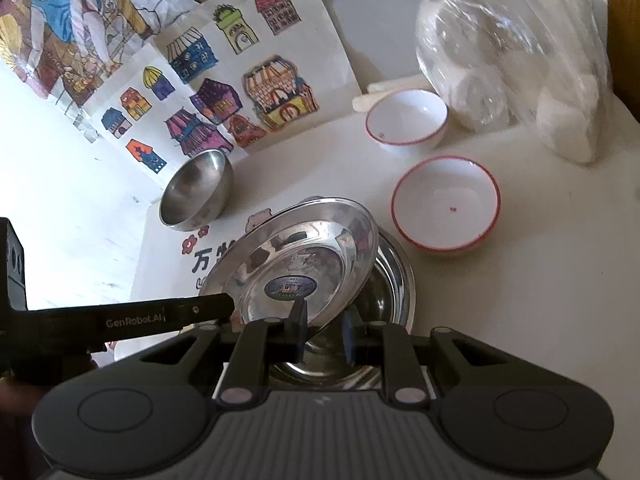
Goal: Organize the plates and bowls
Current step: 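Lower the blue-labeled plate into the large steel dish and open both grippers, then move both tools to the rim of the small steel bowl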
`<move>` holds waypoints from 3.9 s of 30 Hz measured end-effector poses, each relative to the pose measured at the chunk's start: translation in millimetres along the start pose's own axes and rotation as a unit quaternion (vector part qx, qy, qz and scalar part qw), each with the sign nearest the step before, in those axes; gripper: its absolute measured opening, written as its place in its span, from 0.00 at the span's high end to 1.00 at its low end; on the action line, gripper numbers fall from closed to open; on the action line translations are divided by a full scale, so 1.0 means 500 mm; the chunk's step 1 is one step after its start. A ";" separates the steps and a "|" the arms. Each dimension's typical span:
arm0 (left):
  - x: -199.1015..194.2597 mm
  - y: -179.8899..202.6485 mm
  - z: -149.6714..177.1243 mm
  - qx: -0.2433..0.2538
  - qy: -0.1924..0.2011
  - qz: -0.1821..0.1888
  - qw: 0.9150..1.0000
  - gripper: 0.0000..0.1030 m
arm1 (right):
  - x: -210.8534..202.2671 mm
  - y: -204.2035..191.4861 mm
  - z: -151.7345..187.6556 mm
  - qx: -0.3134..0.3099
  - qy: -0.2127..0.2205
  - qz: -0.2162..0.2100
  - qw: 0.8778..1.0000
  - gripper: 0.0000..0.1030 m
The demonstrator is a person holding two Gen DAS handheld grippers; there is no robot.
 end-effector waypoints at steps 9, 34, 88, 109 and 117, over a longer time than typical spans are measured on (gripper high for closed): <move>0.007 0.016 0.005 0.027 -0.013 -0.015 0.999 0.73 | 0.012 0.024 0.014 0.034 -0.013 -0.006 0.999 0.79; 0.041 0.025 0.021 0.044 -0.057 -0.028 0.997 0.71 | 0.040 0.041 0.027 0.050 -0.061 0.020 0.997 0.75; -0.012 -0.385 -0.267 -0.081 0.060 -0.090 0.991 0.01 | 0.182 -0.216 -0.209 -0.073 0.038 0.076 0.994 0.00; 0.060 -0.387 -0.294 -0.066 0.028 -0.066 0.995 0.24 | 0.338 -0.251 -0.268 -0.061 -0.020 0.073 0.995 0.44; 0.053 -0.359 -0.286 -0.045 0.036 -0.010 0.998 0.79 | 0.342 -0.265 -0.255 -0.062 -0.034 0.056 0.996 0.72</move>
Point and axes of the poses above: each gripper's, at about its wrist camera, not at the fingertips, and x roughly the way its jaws point, y to its right, z to its underside, the point moved 7 cm from there along x, roughly the way its jaws point, and after that the axes turned 11 degrees about -y, right-handed, at the moved point
